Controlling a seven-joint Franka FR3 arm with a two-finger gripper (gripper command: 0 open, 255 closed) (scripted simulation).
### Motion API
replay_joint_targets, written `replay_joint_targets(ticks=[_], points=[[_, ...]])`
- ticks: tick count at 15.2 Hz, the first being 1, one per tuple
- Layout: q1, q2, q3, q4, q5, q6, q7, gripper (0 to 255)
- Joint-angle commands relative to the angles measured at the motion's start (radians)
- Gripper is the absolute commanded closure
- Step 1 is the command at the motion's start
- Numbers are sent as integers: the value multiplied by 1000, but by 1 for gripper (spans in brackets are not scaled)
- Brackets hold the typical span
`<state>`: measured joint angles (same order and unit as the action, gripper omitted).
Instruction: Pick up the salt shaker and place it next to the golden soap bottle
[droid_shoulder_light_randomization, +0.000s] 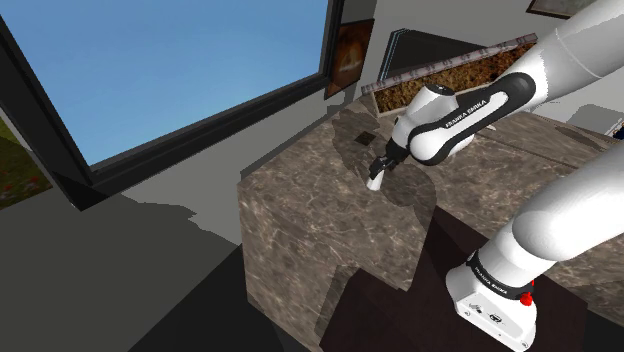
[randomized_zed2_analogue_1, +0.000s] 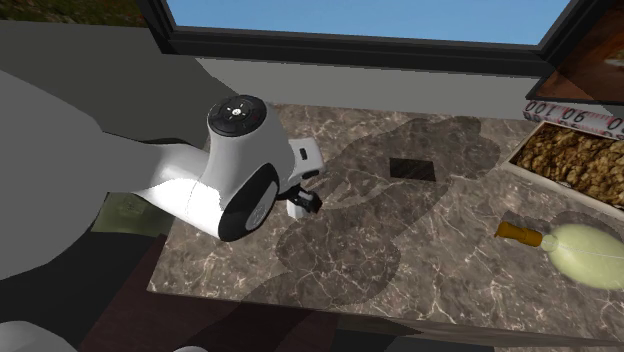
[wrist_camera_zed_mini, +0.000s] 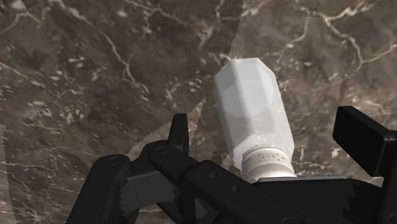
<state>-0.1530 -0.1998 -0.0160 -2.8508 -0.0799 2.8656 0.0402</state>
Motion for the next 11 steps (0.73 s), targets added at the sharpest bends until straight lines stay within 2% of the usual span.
replay_joint_targets(ticks=[1,7,8,11], points=[[-1,14,0,3,-1,12,0,0],[-1,14,0,3,-1,12,0,0],[-1,14,0,3,-1,12,0,255],[-1,14,0,3,-1,12,0,255]])
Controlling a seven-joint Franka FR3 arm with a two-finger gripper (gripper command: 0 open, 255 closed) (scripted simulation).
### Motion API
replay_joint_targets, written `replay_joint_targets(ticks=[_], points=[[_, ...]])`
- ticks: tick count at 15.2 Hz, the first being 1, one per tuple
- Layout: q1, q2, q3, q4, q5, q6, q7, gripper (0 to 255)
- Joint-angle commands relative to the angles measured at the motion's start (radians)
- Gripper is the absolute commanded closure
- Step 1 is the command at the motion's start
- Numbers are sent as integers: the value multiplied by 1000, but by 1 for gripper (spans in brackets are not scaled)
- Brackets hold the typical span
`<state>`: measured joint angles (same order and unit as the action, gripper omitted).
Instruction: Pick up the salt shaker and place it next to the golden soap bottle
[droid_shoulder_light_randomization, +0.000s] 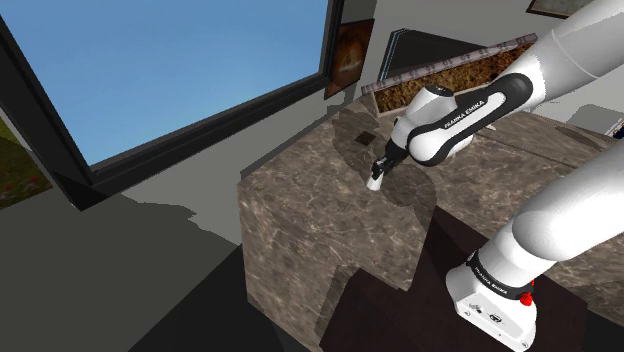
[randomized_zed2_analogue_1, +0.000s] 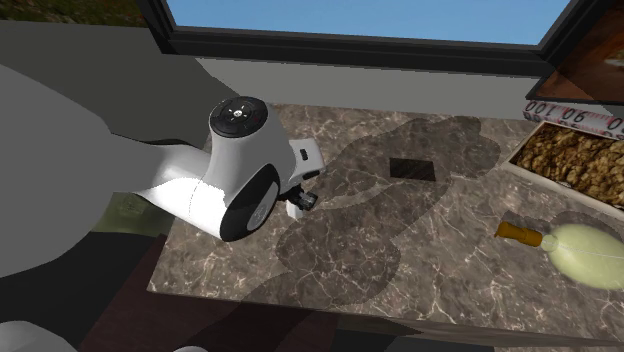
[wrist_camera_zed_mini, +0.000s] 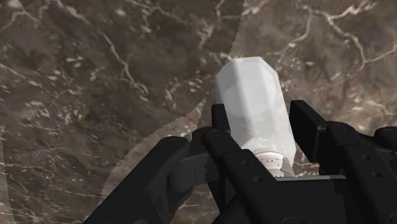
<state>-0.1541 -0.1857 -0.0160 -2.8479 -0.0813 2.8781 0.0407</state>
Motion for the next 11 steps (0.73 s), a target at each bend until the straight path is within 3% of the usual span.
replay_joint_targets(ticks=[1,6,11], points=[[0,1,0,0,0,0,0,255],[0,0,0,0,0,0,0,255],[7,-86,-4,11,12,-97,-10,255]])
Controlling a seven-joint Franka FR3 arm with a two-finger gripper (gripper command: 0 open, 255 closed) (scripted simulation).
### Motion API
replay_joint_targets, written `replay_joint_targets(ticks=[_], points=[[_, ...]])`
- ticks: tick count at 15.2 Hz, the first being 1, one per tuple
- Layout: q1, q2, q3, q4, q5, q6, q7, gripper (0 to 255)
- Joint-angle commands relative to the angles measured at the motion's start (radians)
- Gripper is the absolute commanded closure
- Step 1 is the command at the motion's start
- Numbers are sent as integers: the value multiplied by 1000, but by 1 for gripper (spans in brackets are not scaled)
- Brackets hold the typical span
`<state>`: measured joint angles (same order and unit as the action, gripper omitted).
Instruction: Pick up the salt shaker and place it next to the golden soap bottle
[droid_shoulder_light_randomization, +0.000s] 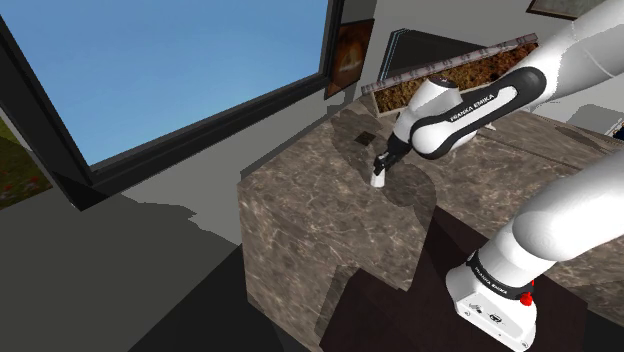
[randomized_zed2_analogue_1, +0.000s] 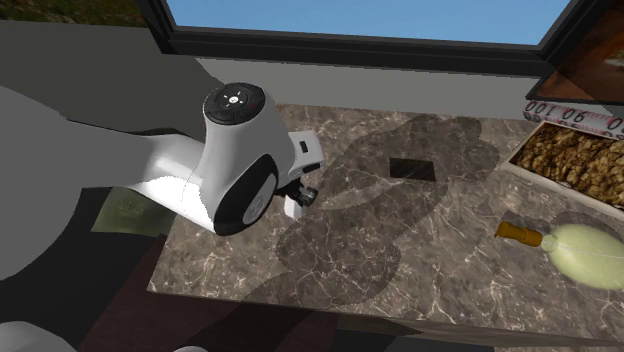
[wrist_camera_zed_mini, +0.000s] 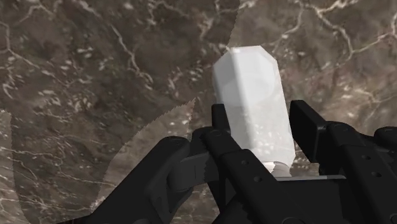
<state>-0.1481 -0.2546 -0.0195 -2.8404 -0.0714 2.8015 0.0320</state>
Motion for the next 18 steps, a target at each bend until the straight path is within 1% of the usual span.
replay_joint_targets(ticks=[1,10,18], points=[[3,-33,-1,6,4,-40,-3,255],[9,-162,-4,47,15,-209,-13,255],[13,-249,-4,101,21,-350,-18,255]])
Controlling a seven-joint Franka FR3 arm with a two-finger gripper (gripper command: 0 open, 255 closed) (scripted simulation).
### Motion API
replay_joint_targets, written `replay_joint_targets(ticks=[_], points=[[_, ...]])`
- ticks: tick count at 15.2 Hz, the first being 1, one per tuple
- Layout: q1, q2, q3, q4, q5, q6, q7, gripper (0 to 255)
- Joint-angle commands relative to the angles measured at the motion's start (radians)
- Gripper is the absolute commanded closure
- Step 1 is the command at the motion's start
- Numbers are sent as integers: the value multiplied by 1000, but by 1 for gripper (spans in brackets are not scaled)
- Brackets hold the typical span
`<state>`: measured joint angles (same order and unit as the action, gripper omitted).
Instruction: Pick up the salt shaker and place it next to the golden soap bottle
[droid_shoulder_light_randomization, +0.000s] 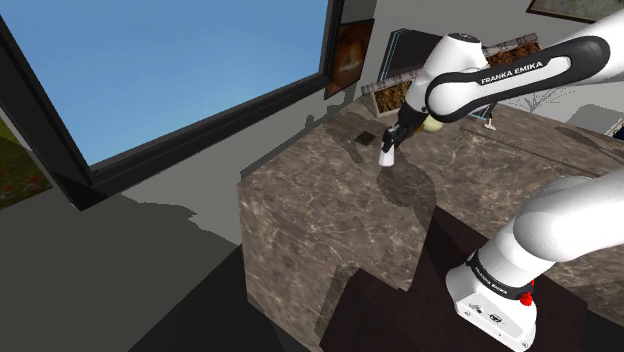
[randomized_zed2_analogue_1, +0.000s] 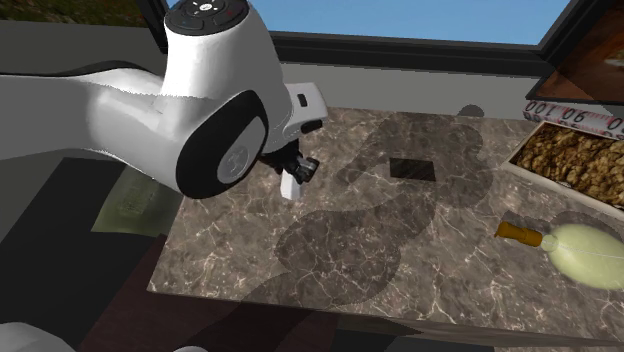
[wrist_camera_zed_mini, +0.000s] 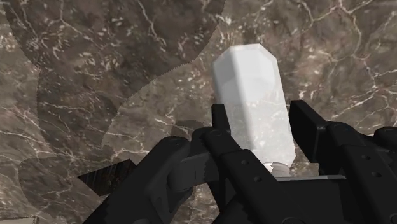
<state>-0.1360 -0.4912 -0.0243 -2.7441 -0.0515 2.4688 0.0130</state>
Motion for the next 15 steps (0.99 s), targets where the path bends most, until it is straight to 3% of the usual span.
replay_joint_targets(ticks=[1,12,15], points=[[1,-21,1,13,1,-34,0,255],[4,-93,2,105,7,-199,-5,255],[-21,-19,-56,162,-7,-179,-76,255]])
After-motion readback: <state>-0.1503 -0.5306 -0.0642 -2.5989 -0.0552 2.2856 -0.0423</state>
